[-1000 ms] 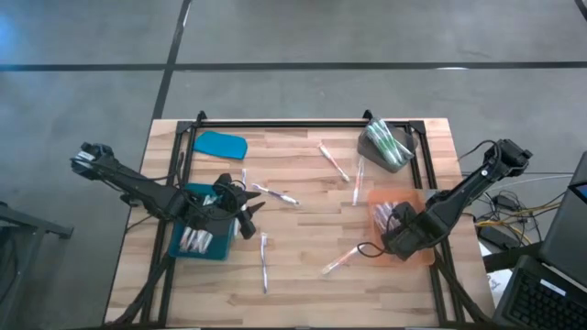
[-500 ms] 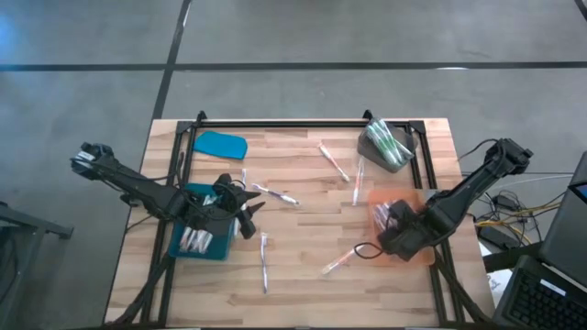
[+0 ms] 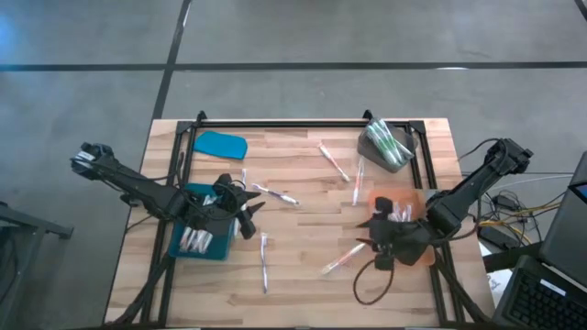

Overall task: Pick & Place Toothbrushes
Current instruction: Put the orange toothbrush into the blue bin

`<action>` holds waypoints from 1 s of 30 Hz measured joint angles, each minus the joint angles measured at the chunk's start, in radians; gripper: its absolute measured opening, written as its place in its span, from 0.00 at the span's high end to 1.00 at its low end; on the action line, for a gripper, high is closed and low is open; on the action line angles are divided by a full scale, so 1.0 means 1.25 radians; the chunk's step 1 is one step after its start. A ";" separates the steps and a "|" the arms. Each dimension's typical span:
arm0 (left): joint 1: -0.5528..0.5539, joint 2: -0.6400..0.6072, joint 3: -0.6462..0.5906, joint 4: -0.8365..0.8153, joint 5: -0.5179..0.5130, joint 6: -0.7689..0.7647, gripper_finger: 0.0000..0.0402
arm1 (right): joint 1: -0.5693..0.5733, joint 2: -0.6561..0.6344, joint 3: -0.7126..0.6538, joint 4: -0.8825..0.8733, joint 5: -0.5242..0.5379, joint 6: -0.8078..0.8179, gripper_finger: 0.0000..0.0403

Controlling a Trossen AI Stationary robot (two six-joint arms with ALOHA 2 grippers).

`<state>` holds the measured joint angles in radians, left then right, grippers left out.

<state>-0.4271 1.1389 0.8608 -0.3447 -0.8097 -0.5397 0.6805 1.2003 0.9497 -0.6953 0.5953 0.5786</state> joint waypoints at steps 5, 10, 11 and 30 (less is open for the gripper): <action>0.000 0.000 0.000 0.000 0.000 0.007 0.65 | -0.006 0.010 -0.006 0.144 0.010 -0.168 0.67; 0.000 0.000 0.000 0.000 0.000 0.007 0.65 | -0.012 0.062 -0.008 0.145 -0.018 -0.184 0.70; 0.000 0.000 0.000 0.001 0.000 0.007 0.65 | -0.014 0.078 -0.008 0.144 -0.034 -0.192 0.70; 0.001 0.000 0.000 0.002 0.000 0.007 0.65 | -0.074 0.414 0.123 -0.006 -0.249 -0.193 0.52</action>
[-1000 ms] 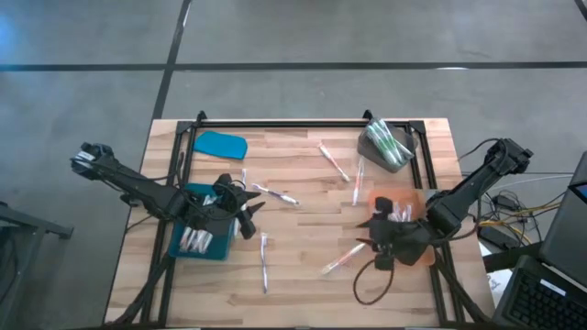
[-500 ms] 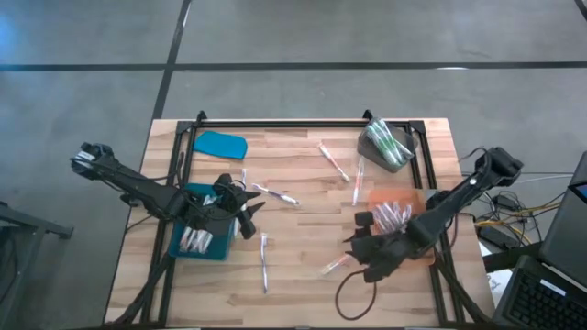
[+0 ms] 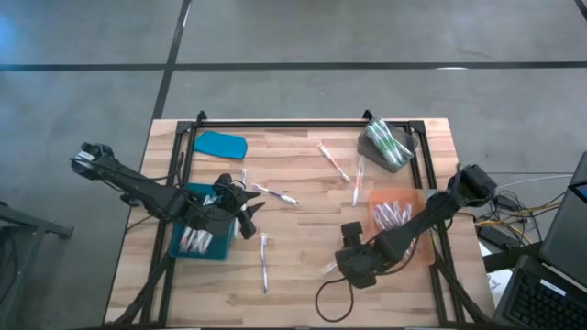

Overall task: Pick & Place Toothbrushes
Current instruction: Put the orange toothbrush into the blue bin

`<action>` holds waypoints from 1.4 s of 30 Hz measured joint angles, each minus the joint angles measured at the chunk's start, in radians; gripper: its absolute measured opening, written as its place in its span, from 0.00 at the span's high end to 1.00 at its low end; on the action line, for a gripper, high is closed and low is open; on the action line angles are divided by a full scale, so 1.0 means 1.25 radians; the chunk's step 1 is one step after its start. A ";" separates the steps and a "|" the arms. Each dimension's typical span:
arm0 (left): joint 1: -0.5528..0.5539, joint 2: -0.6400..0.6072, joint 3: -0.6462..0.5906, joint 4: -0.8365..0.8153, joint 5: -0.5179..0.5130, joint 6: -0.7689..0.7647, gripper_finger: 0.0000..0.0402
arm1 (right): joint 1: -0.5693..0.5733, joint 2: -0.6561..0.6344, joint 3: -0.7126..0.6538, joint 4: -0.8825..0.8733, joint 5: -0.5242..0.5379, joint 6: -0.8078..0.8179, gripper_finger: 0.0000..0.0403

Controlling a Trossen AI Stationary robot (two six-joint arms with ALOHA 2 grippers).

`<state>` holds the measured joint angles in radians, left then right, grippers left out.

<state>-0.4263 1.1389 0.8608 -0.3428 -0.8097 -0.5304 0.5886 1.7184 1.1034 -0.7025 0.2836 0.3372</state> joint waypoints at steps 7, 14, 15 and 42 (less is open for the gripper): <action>0.000 0.000 0.000 -0.002 0.000 0.000 0.65 | -0.015 0.067 0.017 -0.001 -0.052 -0.001 0.53; 0.001 0.000 0.000 -0.002 0.000 0.000 0.65 | -0.041 0.089 -0.006 0.009 -0.125 0.002 0.59; 0.001 0.000 0.000 -0.003 0.000 0.000 0.65 | -0.043 0.089 -0.010 0.008 -0.136 0.002 0.60; 0.000 0.000 0.000 -0.002 0.000 0.002 0.65 | -0.047 0.082 -0.023 0.057 -0.233 -0.007 0.96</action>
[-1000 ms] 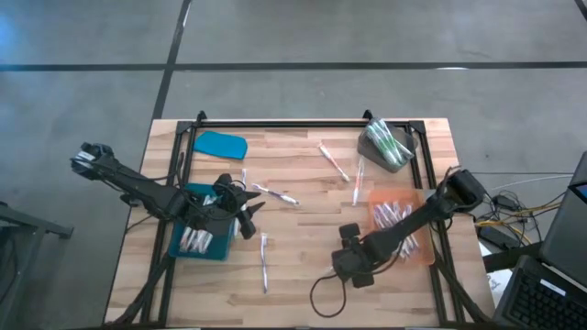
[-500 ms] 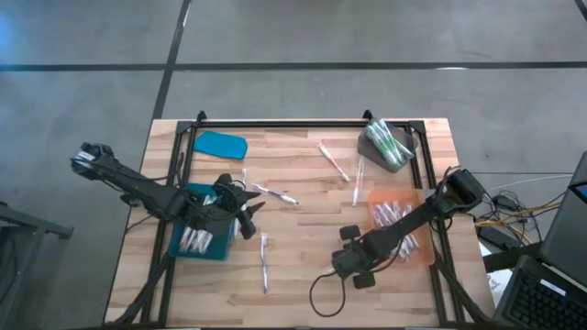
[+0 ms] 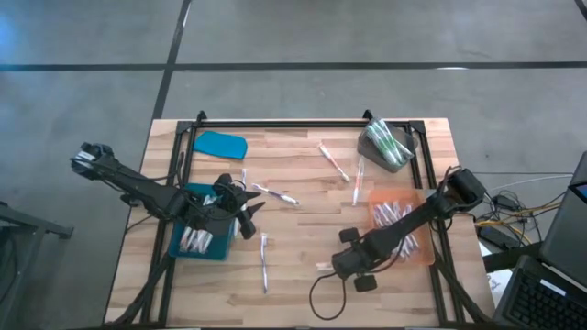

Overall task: Pick & Place Toothbrushes
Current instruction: Put the orange toothbrush into the blue bin

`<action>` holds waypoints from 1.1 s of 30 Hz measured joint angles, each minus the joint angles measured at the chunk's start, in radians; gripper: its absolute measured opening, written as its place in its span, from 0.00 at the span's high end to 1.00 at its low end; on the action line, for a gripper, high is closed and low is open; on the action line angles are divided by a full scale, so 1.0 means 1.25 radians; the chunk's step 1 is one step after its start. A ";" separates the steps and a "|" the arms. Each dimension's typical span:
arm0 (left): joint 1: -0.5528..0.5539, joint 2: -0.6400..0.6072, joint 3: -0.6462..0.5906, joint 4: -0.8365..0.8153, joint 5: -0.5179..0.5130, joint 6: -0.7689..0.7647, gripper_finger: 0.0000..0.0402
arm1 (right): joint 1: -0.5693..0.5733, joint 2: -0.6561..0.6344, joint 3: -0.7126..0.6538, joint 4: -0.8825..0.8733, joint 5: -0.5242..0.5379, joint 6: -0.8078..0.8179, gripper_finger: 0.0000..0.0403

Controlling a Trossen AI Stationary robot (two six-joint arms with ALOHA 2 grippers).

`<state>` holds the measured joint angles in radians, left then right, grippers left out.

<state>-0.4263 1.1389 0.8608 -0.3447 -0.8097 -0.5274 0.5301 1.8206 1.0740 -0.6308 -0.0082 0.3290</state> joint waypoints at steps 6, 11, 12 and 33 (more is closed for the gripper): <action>0.000 0.000 0.000 -0.003 0.029 0.022 0.65 | 0.000 -0.026 0.000 0.017 0.000 0.002 0.97; 0.000 0.000 0.000 -0.003 0.031 0.052 0.65 | 0.000 -0.061 0.000 0.044 0.014 0.003 0.97; 0.000 0.000 0.000 -0.004 0.032 0.057 0.65 | 0.000 -0.068 0.000 0.049 0.024 0.003 0.97; -0.001 0.006 -0.209 0.561 0.126 0.414 0.65 | -0.001 -0.209 0.000 0.244 0.261 -0.148 0.97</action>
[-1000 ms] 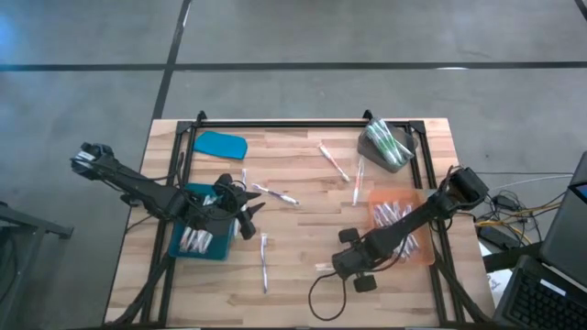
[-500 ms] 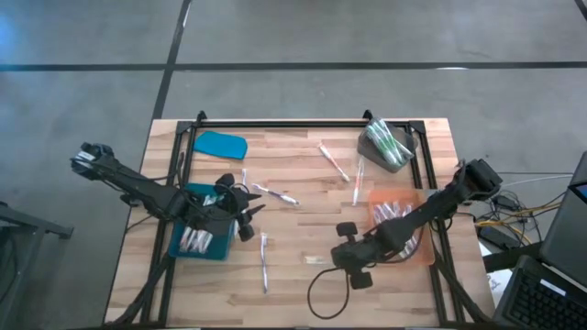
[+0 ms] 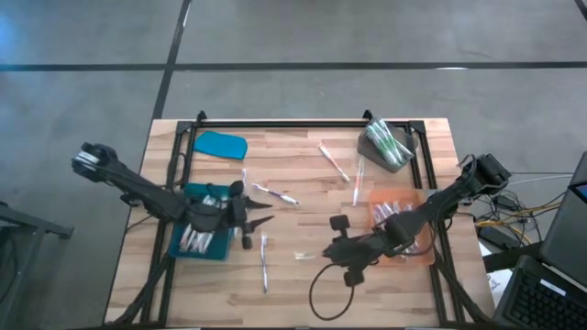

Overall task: Pick & Place Toothbrushes
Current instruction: Put the orange toothbrush into the blue bin

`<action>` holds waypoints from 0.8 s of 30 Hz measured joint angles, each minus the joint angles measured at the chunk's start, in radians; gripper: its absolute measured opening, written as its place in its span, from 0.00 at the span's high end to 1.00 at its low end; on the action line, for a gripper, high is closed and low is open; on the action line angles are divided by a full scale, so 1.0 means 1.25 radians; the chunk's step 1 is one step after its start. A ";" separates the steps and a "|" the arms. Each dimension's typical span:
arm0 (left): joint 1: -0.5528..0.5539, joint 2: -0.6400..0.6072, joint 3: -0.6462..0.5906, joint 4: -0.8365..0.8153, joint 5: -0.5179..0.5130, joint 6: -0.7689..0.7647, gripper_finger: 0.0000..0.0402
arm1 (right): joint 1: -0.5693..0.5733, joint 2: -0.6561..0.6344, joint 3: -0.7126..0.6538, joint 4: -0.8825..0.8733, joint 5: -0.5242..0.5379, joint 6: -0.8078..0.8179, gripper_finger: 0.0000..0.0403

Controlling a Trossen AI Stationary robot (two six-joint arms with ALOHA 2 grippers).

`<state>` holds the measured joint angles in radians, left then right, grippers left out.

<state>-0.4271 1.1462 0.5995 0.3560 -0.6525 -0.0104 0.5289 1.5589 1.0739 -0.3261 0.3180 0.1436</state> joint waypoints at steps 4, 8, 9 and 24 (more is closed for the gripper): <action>0.000 0.025 -0.067 0.165 0.065 0.102 0.65 | 0.000 0.000 -0.001 0.047 0.048 -0.039 0.97; 0.000 0.076 -0.113 0.287 0.111 0.186 0.65 | 0.000 0.000 -0.006 0.125 0.089 -0.098 0.97; 0.000 0.092 -0.118 0.318 0.121 0.205 0.65 | 0.000 0.000 -0.009 0.149 0.096 -0.116 0.97; 0.000 0.327 0.059 0.430 0.190 0.458 0.65 | 0.008 -0.001 -0.069 0.334 0.189 -0.261 0.97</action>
<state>-0.4274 1.5547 0.6732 0.8932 -0.4150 0.5627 0.5390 1.5582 0.9871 0.0918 0.5539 -0.1827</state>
